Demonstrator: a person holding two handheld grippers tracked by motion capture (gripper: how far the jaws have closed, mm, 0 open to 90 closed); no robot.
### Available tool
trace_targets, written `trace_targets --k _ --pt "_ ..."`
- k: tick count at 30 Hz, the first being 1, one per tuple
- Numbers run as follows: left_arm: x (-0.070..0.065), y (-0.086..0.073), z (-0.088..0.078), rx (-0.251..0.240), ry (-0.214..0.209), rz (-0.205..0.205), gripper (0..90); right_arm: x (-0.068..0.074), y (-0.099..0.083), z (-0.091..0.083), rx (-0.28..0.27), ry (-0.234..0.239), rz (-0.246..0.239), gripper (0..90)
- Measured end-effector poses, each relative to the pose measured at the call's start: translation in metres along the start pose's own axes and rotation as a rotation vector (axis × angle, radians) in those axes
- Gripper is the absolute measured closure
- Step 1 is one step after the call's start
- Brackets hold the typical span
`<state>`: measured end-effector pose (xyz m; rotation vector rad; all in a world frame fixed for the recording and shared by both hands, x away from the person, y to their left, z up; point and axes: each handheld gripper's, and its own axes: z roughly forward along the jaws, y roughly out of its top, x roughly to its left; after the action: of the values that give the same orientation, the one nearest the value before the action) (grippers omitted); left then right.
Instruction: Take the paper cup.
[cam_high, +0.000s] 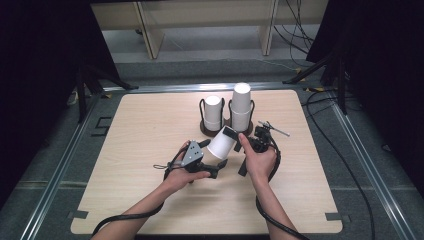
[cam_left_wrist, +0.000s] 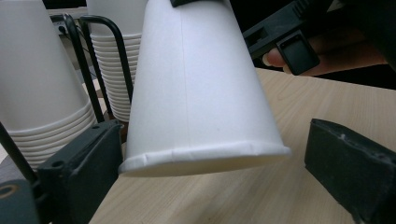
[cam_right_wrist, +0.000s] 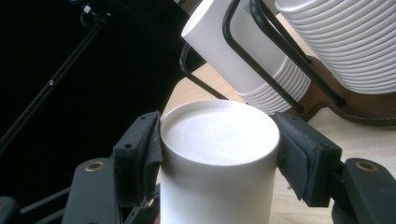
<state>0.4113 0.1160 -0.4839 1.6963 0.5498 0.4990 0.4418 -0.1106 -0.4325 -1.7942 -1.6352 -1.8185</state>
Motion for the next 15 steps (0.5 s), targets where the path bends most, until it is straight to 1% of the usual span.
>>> trace_targets --k 1,4,5,6,7,8,10,12,13,14,15 --pt "0.0003 -0.0001 0.001 -0.002 0.001 -0.007 7.0 0.0001 0.0 0.0001 -0.003 -0.001 0.002 35.0" --pt "0.0013 0.0005 0.0014 0.003 0.003 -0.011 8.1 0.0002 0.0001 0.0001 -0.004 0.001 0.004 35.0" --pt "0.0016 0.0004 0.003 -0.007 0.003 -0.01 8.6 -0.0002 0.0 0.0009 -0.005 0.018 0.01 35.0" --pt "0.0016 0.0004 0.003 -0.007 0.003 -0.01 9.4 0.0003 0.0004 -0.0004 -0.005 0.006 0.001 35.0" --pt "0.0017 0.001 0.0027 0.006 0.007 -0.009 10.1 0.0003 0.0005 -0.0004 -0.005 0.002 -0.001 35.0" --pt "0.0019 0.0009 0.003 0.009 0.01 -0.008 10.8 -0.0004 0.0005 -0.0001 -0.007 0.018 -0.001 35.0" --pt "0.0022 0.0009 0.0035 0.007 0.007 -0.011 11.6 0.0001 0.0005 -0.0005 -0.003 0.019 0.006 35.0" --pt "0.0026 0.0014 0.0038 0.008 0.012 -0.011 13.4 0.0019 0.0004 -0.0012 0.002 0.022 0.037 35.0" --pt "0.003 0.0019 0.0038 0.009 0.01 -0.012 14.2 0.0019 0.0006 -0.0011 0.0 0.012 0.034 35.0" --pt "0.0029 0.0022 0.0038 0.01 0.009 -0.011 14.8 0.0003 0.001 -0.0012 -0.006 0.003 0.009 35.0" --pt "0.0027 0.0026 0.0035 0.013 0.01 -0.008 15.2 0.0 0.001 -0.0012 -0.008 0.006 0.008 34.9"
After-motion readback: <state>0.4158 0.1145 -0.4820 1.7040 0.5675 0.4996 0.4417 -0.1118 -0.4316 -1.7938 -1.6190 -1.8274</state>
